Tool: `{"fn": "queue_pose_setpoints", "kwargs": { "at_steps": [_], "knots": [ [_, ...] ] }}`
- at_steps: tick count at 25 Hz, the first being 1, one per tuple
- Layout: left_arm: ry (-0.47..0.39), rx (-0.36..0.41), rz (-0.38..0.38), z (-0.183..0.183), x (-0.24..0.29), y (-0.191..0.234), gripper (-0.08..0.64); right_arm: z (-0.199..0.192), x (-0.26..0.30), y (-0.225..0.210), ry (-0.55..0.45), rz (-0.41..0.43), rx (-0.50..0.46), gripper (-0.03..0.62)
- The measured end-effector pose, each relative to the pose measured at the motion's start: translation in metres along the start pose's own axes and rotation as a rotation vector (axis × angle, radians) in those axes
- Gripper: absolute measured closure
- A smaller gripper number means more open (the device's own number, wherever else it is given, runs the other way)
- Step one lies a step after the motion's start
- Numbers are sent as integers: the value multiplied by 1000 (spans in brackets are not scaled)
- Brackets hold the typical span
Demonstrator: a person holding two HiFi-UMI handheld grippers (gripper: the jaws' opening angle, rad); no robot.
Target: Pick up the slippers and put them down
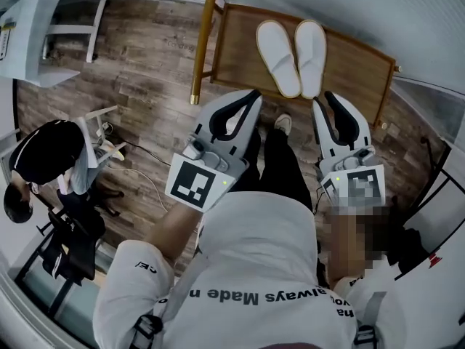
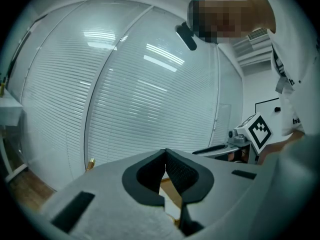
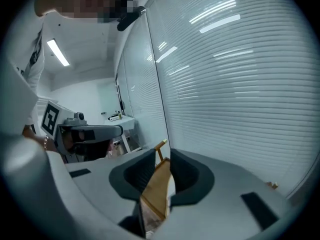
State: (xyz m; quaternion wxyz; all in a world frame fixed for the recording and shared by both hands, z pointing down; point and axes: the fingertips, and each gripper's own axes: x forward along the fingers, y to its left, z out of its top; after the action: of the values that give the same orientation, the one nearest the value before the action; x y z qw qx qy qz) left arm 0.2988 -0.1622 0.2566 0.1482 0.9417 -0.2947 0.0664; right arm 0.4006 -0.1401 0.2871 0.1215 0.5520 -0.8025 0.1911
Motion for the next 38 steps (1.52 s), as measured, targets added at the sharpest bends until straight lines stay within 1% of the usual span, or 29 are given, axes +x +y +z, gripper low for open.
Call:
{"fn": "queue_pose_setpoints", "kwargs": {
  "at_steps": [7, 12, 17, 24, 27, 32, 38],
  "knots": [
    [46, 3, 8, -58, 17, 15, 548, -68, 29, -17, 50, -42, 68, 512],
    [73, 41, 4, -98, 31, 23, 549, -112, 55, -43, 72, -99, 95, 500],
    [78, 26, 12, -134, 47, 39, 548, -153, 84, -62, 112, -148, 133, 474],
    [105, 50, 24, -180, 71, 58, 548, -208, 121, -84, 179, -176, 172, 445],
    [130, 53, 33, -197, 78, 68, 548, -226, 136, -90, 201, -175, 200, 431],
    [162, 67, 32, -223, 95, 81, 548, -246, 155, -99, 261, -184, 188, 419],
    [167, 50, 48, -234, 106, 100, 548, -254, 180, -106, 291, -200, 187, 411]
  ]
}}
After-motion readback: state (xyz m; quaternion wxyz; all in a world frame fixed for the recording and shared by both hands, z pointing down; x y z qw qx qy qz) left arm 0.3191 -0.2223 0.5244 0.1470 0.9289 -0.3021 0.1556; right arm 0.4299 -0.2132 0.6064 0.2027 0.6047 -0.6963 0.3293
